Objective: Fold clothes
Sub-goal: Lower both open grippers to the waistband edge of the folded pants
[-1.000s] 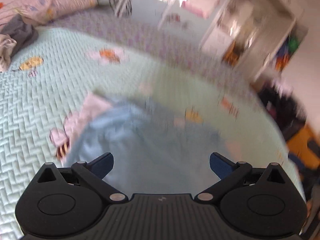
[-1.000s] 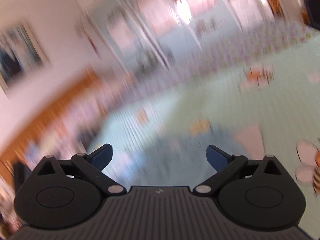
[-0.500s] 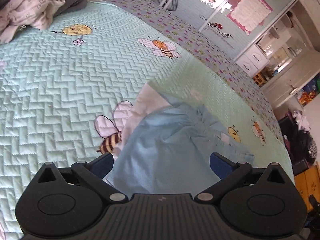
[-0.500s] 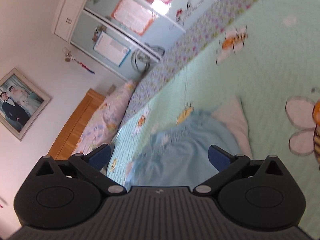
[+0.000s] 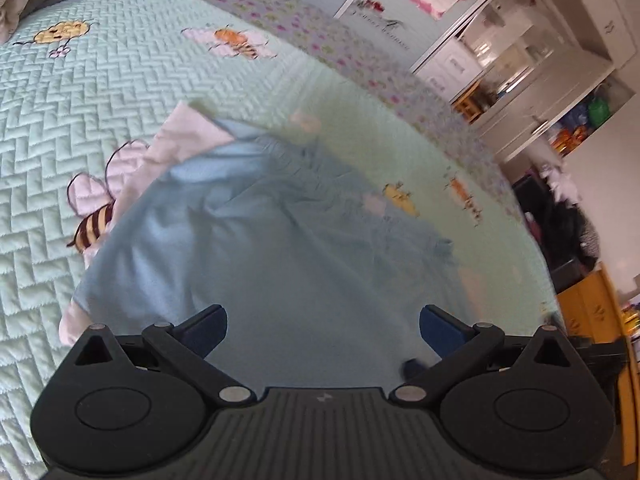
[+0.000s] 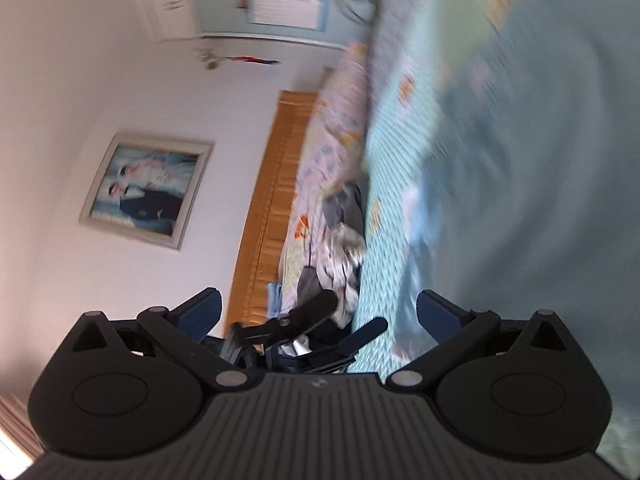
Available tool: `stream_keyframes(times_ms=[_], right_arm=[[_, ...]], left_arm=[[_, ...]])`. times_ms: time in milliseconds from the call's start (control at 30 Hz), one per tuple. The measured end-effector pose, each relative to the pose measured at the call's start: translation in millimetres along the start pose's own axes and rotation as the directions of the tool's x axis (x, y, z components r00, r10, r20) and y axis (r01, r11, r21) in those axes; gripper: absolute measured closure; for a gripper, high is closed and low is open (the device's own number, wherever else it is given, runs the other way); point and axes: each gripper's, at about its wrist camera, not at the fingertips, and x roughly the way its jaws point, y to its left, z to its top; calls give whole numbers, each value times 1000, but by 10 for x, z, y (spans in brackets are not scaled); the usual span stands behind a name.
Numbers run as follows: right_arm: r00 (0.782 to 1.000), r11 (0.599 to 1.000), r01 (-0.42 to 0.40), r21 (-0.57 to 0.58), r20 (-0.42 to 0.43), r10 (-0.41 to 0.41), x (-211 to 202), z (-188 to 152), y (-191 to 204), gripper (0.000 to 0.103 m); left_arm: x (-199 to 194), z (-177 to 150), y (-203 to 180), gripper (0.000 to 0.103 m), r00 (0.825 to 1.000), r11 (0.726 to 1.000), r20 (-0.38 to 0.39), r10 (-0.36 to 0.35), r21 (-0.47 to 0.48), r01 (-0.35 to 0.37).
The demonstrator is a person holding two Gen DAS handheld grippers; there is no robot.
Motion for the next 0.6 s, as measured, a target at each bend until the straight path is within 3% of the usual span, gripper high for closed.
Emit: stream_keyframes(times_ms=[33,67,133,167,233,333,400,500,567,600], right_arm=[[996,996,90,1,-5,-90,38,-41,-74,7],[985,984,174,-35,-5,-175,53,-102,-75,20],[953,949,303,-88,1,-305,62,-145,-47,70],[931,925,363,-110,5,-365,67,-157,-36,88],[921,919,390,-52,-1,-390,20,-124,-128,103],[917,915,398,-70,0,-399,28,-144,-96,103],[911,905,411,-112,6,-413,53,-164,-2,97],[928,914,372,-162,29,-372,7,-156,169,59],[950,932,311,-187,53,-307,-74,-134,261,21],[957,936,288,-204,72,-279,-143,-126,322,17]], left_arm=[[36,-12,40,1,1000,1000,-7,14,-12,-14],[69,-17,84,1,1000,999,-13,26,-25,-27],[104,-30,147,1,999,999,-20,34,-41,-34],[109,-43,162,1,999,998,-22,33,-46,-34],[110,-70,165,1,999,998,-25,31,-51,-33],[103,-87,134,1,999,998,-26,36,-51,-37],[97,-90,105,1,999,998,-26,39,-51,-40],[69,-92,40,1,999,998,-23,30,-46,-31],[50,-100,-12,1,999,999,-21,24,-36,-24],[52,-106,-36,1,1000,999,-23,17,-33,-18]])
